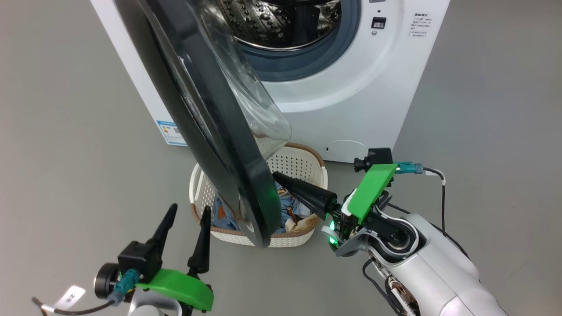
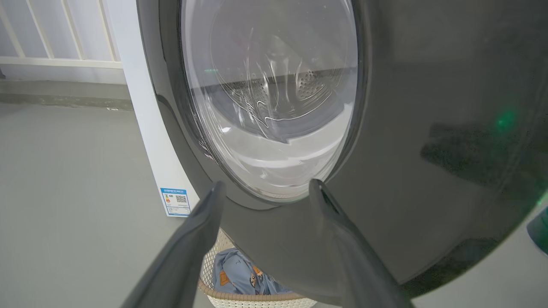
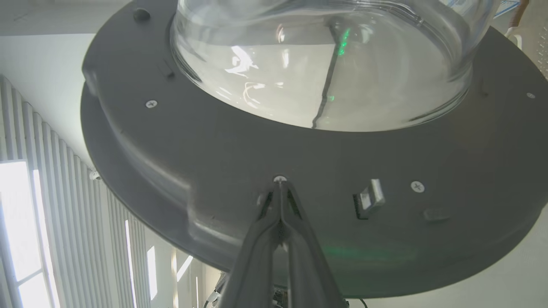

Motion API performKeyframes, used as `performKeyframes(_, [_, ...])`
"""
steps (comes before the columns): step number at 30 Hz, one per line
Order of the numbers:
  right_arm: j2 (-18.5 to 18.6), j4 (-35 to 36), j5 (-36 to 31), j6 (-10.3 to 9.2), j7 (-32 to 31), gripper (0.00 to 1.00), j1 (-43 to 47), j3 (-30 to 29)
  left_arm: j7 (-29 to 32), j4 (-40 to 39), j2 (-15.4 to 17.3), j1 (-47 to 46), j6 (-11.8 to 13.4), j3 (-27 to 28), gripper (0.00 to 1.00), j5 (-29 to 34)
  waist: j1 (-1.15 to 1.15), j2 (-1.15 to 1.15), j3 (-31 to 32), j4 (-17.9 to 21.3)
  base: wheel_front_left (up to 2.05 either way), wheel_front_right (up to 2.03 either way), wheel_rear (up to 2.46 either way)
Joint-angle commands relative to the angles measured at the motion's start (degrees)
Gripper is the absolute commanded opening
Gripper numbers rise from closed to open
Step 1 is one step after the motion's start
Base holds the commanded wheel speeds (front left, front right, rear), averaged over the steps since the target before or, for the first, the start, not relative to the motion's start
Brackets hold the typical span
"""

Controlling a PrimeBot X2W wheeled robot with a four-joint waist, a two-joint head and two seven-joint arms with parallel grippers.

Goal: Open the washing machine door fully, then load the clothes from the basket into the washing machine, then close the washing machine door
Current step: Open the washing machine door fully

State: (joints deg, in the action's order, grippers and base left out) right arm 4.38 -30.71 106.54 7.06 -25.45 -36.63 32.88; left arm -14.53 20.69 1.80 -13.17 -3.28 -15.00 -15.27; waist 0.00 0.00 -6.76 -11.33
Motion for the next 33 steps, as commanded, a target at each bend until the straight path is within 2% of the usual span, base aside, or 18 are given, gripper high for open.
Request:
performKeyframes(1, [-1.38,1.99,0.12,0.43,1.03,0.0,0.96,-0.17,-0.47,-1.05,1.08,-0.38,-0.13,1.92,1.0,0.55,0.0,0.0,0.29,0.3,0.0,0.0,0.0])
performKeyframes(12, [2.04,9.29,0.26,0.43,9.58,0.0,8.12,-9.59,-0.47,-0.8,1.08,0.07,-0.23,2.68,1.0,0.72,0.0,0.0,1.52,2.28,0.0,0.0,0.0])
performKeyframes(14, [2.6,11.3,-0.4,0.43,11.09,0.28,9.82,-11.01,-0.47,-0.79,1.08,0.14,-0.26,2.81,1.0,0.83,0.0,0.0,1.63,2.71,0.0,0.0,0.0])
performKeyframes(15, [2.6,11.3,-0.4,0.43,11.09,0.28,9.82,-11.01,-0.47,-0.79,1.08,0.14,-0.26,2.81,1.0,0.83,0.0,0.0,1.63,2.71,0.0,0.0,0.0])
performKeyframes(16, [3.24,13.13,-1.46,0.43,12.79,0.77,11.67,-12.26,-0.47,-0.69,1.08,0.18,-0.33,2.86,1.0,0.91,0.0,0.0,1.83,3.07,0.0,0.0,0.0])
performKeyframes(17, [3.24,13.13,-1.46,0.43,12.79,0.77,11.67,-12.26,-0.47,-0.69,1.08,0.18,-0.33,2.86,1.0,0.91,0.0,0.0,1.83,3.07,0.0,0.0,0.0])
performKeyframes(18, [3.45,14.01,-1.92,0.43,13.58,1.0,12.62,-12.84,-0.47,-0.64,1.08,0.19,-0.33,2.92,1.0,0.96,0.0,0.0,1.92,3.27,0.0,0.0,0.0])
performKeyframes(26, [5.26,18.15,-7.46,0.43,20.56,1.0,19.76,-15.69,-0.47,-0.37,1.08,0.73,-0.42,3.43,1.0,1.38,0.0,0.0,2.78,4.93,0.0,0.0,0.0])
performKeyframes(29, [6.6,18.76,-12.42,0.43,24.71,1.0,21.29,-15.78,-0.47,-0.38,1.08,0.8,-0.49,3.89,1.0,1.61,0.0,0.0,2.78,5.48,0.0,0.0,0.0])
performKeyframes(33, [9.54,17.83,-22.23,0.43,31.95,1.0,22.89,-15.4,-0.47,-0.39,1.09,1.0,-0.67,4.61,1.0,1.8,0.0,0.0,2.92,6.2,0.0,0.0,0.0])
